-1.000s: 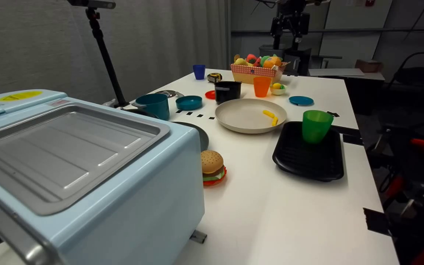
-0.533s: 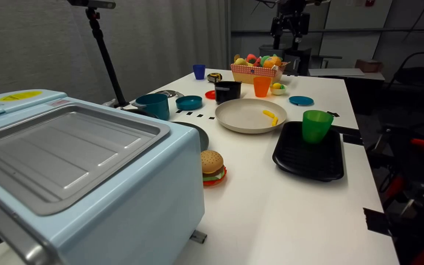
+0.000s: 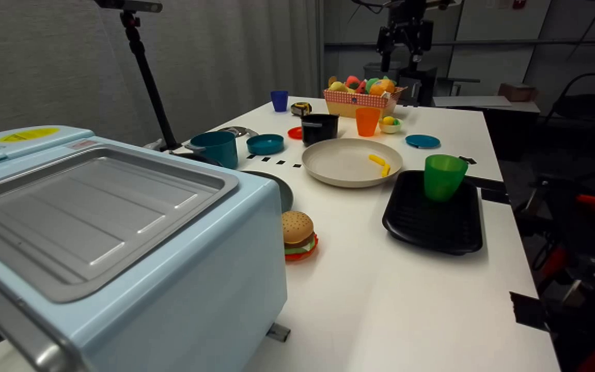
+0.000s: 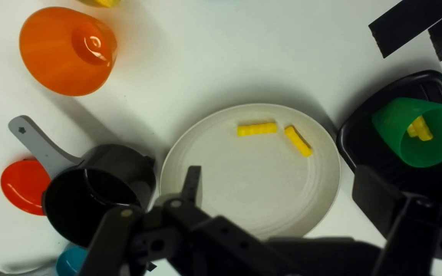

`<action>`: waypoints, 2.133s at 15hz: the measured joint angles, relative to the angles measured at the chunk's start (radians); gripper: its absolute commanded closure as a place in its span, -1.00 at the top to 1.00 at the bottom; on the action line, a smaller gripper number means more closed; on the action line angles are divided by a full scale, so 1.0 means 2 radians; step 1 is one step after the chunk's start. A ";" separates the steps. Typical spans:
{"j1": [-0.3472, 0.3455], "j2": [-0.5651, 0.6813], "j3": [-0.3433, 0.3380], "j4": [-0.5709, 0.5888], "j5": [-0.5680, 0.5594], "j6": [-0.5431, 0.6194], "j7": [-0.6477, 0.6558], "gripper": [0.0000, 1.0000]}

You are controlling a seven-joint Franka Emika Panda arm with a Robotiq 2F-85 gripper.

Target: Take the objects on the plate and put them in the cup

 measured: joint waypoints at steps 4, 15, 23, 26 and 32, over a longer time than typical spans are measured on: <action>0.010 0.000 0.007 -0.010 0.003 0.011 -0.030 1.00; 0.017 0.011 0.019 -0.047 0.008 0.091 -0.090 1.00; 0.025 0.014 0.019 -0.047 -0.033 0.091 -0.132 1.00; 0.033 0.018 0.019 -0.047 -0.063 0.091 -0.174 1.00; 0.039 0.033 0.027 -0.048 -0.078 0.079 -0.285 1.00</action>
